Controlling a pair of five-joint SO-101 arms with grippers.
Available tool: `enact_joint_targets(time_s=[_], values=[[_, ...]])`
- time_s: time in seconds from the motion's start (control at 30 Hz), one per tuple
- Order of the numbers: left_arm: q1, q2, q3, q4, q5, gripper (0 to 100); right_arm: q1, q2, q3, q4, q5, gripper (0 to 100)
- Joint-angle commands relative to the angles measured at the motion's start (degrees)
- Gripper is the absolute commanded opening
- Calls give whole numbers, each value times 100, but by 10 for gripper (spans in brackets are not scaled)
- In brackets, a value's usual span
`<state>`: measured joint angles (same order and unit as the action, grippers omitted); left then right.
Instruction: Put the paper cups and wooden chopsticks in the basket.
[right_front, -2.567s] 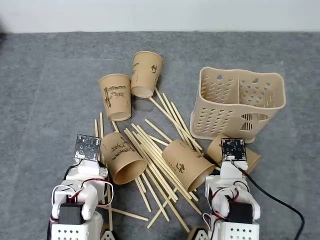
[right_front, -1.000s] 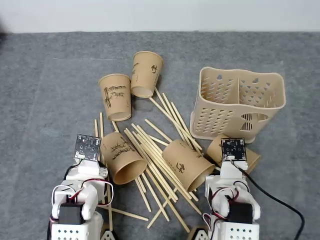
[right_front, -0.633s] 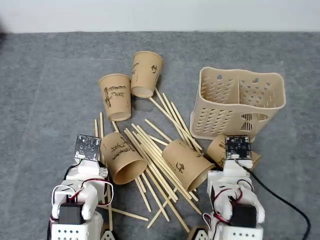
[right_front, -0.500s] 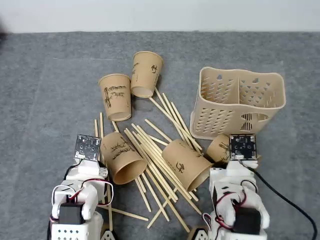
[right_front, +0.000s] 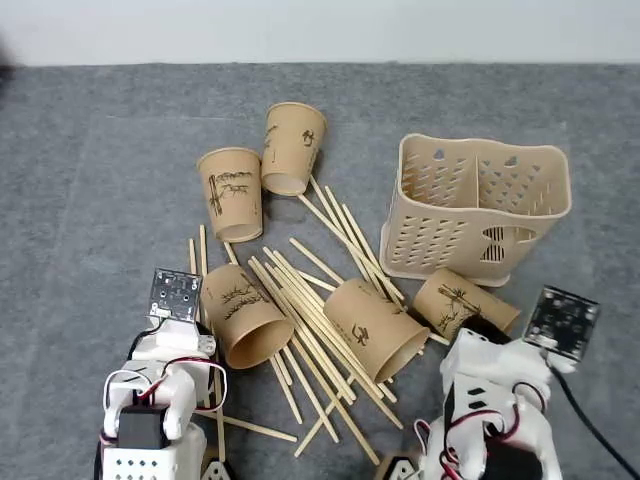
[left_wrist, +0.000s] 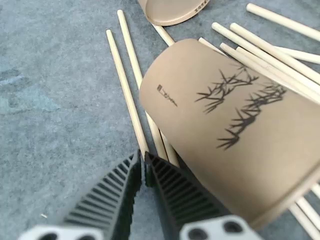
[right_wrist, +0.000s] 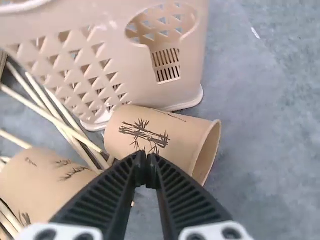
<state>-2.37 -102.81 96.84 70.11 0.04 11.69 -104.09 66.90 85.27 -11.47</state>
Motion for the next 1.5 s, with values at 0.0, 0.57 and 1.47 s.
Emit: enact_joint_targets(time_s=[0.0, 0.57, 1.47], values=[[-44, 9, -31, 26, -44, 13, 84, 224, -325, -189, -325, 9], [-44, 9, -31, 26, -44, 13, 347, 3996, -2022, -4, -1196, 143], [-44, 9, -31, 26, -44, 13, -84, 4075, -387, -1807, -1169, 6]])
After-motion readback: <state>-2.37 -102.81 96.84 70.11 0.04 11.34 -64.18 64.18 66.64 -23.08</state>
